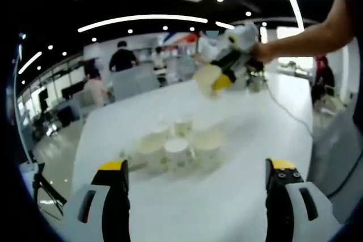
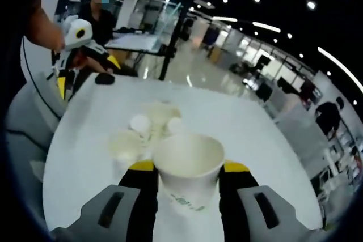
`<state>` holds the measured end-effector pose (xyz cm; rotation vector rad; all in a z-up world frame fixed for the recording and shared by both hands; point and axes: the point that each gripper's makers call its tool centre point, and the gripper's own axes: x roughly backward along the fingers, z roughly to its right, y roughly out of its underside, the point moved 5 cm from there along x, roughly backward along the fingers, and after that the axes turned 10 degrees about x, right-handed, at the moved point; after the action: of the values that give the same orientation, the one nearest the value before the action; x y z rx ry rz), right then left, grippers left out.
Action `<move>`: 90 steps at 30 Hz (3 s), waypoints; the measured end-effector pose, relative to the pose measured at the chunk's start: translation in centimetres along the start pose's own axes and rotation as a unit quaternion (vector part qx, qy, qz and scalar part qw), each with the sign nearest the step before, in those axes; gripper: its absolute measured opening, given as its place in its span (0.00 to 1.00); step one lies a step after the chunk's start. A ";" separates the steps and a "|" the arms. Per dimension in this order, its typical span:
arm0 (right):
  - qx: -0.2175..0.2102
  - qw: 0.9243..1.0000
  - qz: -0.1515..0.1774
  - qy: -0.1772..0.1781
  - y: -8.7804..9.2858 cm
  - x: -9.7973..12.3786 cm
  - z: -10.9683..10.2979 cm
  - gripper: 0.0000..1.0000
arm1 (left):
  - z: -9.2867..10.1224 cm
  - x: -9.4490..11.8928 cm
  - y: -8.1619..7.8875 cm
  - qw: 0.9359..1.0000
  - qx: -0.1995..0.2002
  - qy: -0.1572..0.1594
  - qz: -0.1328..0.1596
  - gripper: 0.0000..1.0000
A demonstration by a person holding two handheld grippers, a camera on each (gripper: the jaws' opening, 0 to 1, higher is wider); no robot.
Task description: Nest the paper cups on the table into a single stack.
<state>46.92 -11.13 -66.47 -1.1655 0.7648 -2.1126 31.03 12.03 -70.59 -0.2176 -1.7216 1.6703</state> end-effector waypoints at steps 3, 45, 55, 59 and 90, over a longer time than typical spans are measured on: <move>-0.026 0.999 0.017 0.005 -0.2 0.4 -0.9 0.39 | 0.1 0.0 -0.1 1.000 0.001 0.001 0.003 0.99; -0.116 0.986 0.090 0.080 -0.3 3.2 -7.3 0.37 | 1.4 -0.1 -0.3 1.000 -0.003 0.013 0.009 0.99; -0.143 0.977 0.125 0.102 -0.8 4.4 -9.2 0.37 | 2.2 -0.5 -0.1 1.000 -0.002 0.025 0.007 0.99; -0.145 0.975 0.136 0.101 -1.1 4.7 -10.2 0.37 | 2.3 -0.6 0.1 1.000 0.001 0.028 0.003 0.99; -0.177 0.962 0.188 0.085 -1.5 6.1 -15.6 0.37 | 3.4 -0.4 1.7 0.999 -0.002 0.023 -0.024 0.99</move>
<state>30.33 -11.58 -69.13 -0.9239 1.3718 -1.8139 28.73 9.31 -71.96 -0.2146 -1.6835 1.6145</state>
